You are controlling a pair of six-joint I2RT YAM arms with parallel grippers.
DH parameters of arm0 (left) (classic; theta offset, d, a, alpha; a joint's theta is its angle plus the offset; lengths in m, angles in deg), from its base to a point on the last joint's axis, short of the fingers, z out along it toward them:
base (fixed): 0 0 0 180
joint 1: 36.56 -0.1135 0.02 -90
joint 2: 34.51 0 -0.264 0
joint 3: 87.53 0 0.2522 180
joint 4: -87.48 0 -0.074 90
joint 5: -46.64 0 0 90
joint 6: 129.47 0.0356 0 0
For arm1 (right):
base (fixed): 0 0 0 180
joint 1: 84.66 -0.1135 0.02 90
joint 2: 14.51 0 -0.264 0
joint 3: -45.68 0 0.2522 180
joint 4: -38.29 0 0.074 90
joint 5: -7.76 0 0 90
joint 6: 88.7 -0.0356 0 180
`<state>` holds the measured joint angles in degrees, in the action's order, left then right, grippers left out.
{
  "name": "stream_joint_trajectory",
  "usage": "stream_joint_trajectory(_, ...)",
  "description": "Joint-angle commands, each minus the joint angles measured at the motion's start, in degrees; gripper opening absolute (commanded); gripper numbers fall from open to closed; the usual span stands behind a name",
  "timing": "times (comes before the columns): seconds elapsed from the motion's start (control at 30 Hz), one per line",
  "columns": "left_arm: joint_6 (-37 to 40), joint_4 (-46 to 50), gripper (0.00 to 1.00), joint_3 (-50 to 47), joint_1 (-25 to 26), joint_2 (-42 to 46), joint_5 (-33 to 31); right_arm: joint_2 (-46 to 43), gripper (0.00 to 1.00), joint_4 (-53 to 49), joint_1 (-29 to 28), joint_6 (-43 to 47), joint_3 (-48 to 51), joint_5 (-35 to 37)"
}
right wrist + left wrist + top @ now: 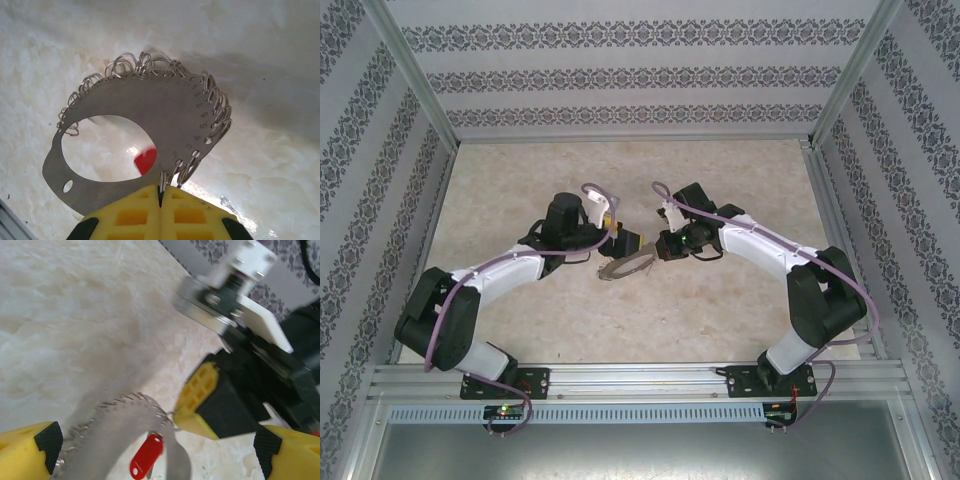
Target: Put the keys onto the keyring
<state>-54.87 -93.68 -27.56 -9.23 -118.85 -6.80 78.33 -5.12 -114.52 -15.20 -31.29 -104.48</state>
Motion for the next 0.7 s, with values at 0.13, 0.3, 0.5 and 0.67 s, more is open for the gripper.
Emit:
stream_joint_trajectory(0.13, 3.3, 5.8, 1.0, -3.8, 3.3, 3.4, -17.7, 8.0, 0.0, 2.7, -0.3, -0.1, -2.5, -0.6)
stream_joint_trajectory(0.3, 2.2, 6.2, 1.0, -4.8, 3.3, 4.5, -24.4, 14.6, 0.0, 5.1, -0.9, -1.4, -7.9, -2.4)
stream_joint_trajectory(0.5, 0.9, 4.0, 1.0, -5.9, 3.5, 4.0, -26.6, 18.1, 0.3, 9.2, -1.7, -3.8, -12.0, -3.5)
stream_joint_trajectory(0.67, 0.5, 2.8, 1.0, -6.0, 3.5, 4.6, -27.8, 12.0, 0.43, 9.1, -1.6, -4.0, -8.1, 1.2)
